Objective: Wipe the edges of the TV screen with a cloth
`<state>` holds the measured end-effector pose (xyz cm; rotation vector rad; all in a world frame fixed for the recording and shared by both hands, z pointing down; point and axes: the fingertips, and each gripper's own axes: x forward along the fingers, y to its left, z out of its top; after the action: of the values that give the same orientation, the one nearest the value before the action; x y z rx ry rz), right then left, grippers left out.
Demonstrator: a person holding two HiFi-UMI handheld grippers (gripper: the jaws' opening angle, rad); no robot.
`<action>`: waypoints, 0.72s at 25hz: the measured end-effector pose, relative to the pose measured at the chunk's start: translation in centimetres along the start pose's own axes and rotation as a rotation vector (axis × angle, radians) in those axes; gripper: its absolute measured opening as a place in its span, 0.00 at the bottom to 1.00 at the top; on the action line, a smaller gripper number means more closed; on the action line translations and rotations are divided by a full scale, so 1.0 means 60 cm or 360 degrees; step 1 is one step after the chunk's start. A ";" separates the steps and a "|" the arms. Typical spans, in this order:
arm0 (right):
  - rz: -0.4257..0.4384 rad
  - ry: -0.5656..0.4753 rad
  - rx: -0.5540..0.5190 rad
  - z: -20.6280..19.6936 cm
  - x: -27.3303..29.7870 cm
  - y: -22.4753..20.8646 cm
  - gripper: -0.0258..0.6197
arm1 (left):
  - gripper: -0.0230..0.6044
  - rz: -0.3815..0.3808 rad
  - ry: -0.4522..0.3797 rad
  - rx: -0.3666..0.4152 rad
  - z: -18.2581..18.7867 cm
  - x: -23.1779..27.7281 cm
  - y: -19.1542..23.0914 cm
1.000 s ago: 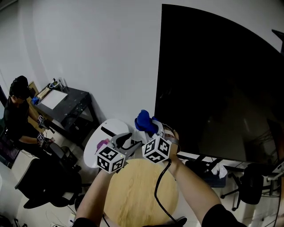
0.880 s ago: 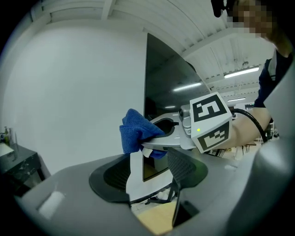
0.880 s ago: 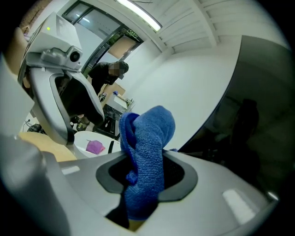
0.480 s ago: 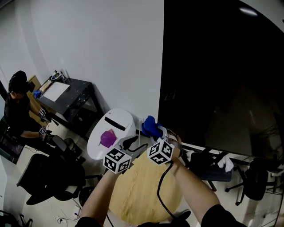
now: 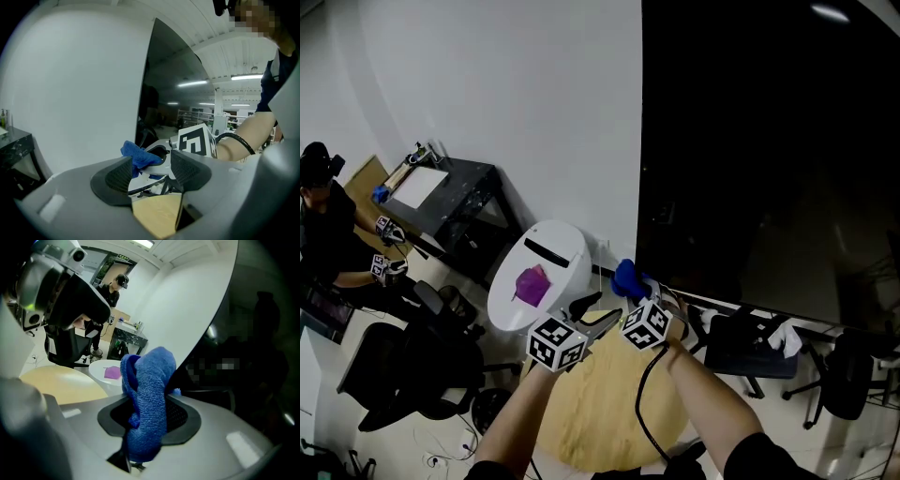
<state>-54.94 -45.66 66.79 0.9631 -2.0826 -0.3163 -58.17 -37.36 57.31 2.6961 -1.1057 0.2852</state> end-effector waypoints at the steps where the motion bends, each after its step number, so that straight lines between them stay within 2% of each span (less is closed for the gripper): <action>1: 0.0005 0.0013 0.0000 -0.008 0.004 0.004 0.26 | 0.43 -0.0001 0.0002 -0.0003 -0.002 0.000 -0.001; 5: 0.0046 0.0054 0.0029 -0.027 0.014 0.019 0.26 | 0.43 -0.0007 0.0016 -0.0015 -0.012 0.001 -0.004; 8: 0.0145 0.0111 0.0147 -0.055 0.020 0.044 0.26 | 0.43 -0.0016 0.0024 -0.0025 -0.021 0.000 -0.008; 10: 0.0213 0.0110 0.0311 -0.074 0.019 0.054 0.26 | 0.43 -0.0024 0.0033 -0.0035 -0.027 0.002 -0.012; 15: 0.0307 0.0014 0.0886 -0.096 0.020 0.034 0.26 | 0.43 -0.0048 0.0067 -0.0042 -0.040 0.018 -0.023; 18: 0.0312 -0.0066 0.1087 -0.094 0.020 0.014 0.26 | 0.43 -0.0062 0.0073 -0.0043 -0.042 0.028 -0.029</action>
<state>-51.59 -45.40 71.53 1.1185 -2.3453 0.5159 -56.03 -36.60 59.98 2.6700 -1.0359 0.3214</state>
